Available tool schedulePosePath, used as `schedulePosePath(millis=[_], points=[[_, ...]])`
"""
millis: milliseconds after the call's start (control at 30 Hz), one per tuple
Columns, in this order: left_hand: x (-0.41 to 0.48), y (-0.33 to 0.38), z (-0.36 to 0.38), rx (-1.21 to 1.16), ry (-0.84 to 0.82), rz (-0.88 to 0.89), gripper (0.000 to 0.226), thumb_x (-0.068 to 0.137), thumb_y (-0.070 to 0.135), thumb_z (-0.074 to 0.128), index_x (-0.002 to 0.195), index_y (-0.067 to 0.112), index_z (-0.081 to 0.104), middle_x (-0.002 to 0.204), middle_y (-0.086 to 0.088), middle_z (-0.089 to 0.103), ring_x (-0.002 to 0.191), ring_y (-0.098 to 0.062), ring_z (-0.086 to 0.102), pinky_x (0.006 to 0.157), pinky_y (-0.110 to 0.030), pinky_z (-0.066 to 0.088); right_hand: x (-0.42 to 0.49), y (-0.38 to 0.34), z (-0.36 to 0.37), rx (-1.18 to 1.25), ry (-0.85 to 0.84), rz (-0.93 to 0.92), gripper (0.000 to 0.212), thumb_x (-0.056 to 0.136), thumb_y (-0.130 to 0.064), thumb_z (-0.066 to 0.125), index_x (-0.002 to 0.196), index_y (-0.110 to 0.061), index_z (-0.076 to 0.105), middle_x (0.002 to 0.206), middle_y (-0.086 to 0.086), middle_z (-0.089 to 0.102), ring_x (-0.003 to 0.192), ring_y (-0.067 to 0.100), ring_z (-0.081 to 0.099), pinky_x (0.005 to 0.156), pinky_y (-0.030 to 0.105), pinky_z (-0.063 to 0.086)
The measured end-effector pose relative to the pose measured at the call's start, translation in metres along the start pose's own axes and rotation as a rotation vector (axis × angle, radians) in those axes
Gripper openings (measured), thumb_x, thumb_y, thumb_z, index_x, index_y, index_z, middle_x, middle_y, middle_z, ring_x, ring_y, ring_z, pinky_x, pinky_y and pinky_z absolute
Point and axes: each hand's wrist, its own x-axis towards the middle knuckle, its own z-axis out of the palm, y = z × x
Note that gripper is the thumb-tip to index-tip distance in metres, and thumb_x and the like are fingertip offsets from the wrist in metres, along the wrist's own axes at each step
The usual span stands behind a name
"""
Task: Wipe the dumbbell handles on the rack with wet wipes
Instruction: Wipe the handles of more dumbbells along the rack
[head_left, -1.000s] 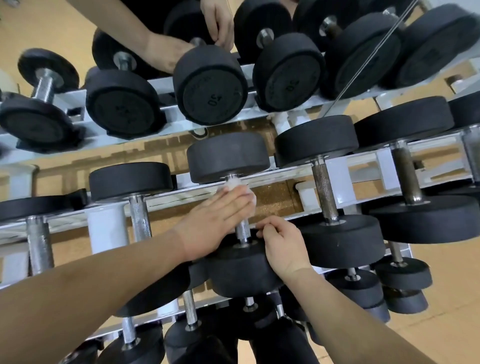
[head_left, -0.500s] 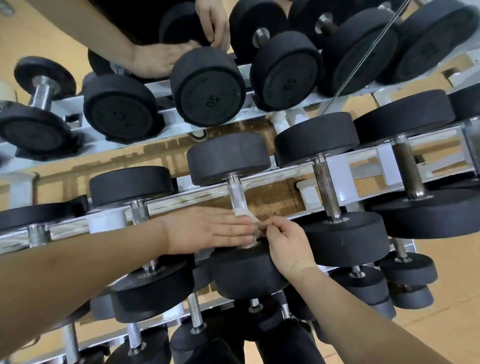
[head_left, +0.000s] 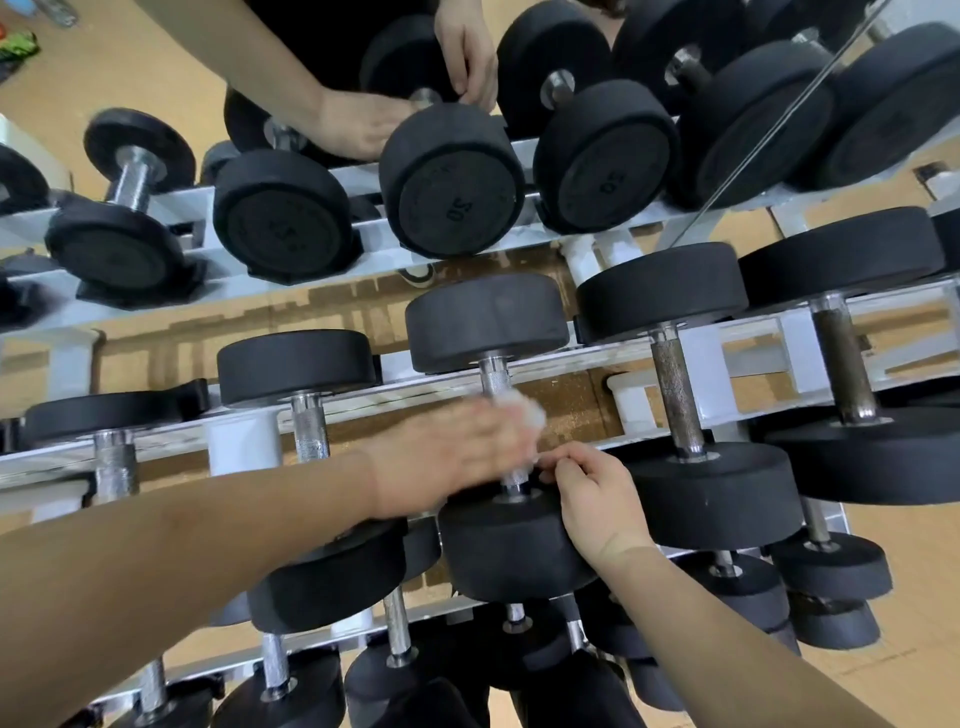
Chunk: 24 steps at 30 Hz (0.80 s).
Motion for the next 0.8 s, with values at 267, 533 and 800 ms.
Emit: schedulePosePath(millis=[267, 533, 800], points=[[0.010, -0.022, -0.009, -0.008, 0.046, -0.163, 0.086, 0.092, -0.003, 0.049, 0.166, 0.014, 0.008, 0.174, -0.006, 0.001, 0.160, -0.021, -0.004, 0.130, -0.042, 0.005, 0.001, -0.002, -0.001, 0.011, -0.006, 0.007, 0.029, 0.091, -0.025, 0.048, 0.079, -0.032, 0.073, 0.079, 0.004, 0.074, 0.085, 0.028, 0.068, 0.086, 0.043, 0.054], [0.015, -0.019, -0.009, -0.034, 0.143, -0.077, 0.064, 0.099, 0.000, 0.050, 0.160, 0.013, 0.034, 0.168, -0.006, 0.028, 0.158, -0.021, 0.019, 0.129, -0.042, 0.018, 0.001, -0.004, -0.003, -0.025, -0.012, 0.009, 0.030, 0.091, -0.025, 0.046, 0.082, -0.034, 0.074, 0.080, -0.003, 0.074, 0.084, 0.022, 0.068, 0.086, 0.046, 0.056], [0.007, 0.022, 0.001, -0.281, 0.121, -0.192, 0.054, 0.103, 0.005, 0.049, 0.156, 0.017, 0.045, 0.165, 0.002, 0.037, 0.156, -0.016, 0.025, 0.127, -0.038, 0.026, -0.002, -0.010, -0.001, -0.039, -0.006, 0.026, 0.035, 0.078, -0.038, 0.041, 0.082, -0.024, 0.072, 0.083, -0.004, 0.072, 0.086, 0.024, 0.066, 0.086, 0.047, 0.055]])
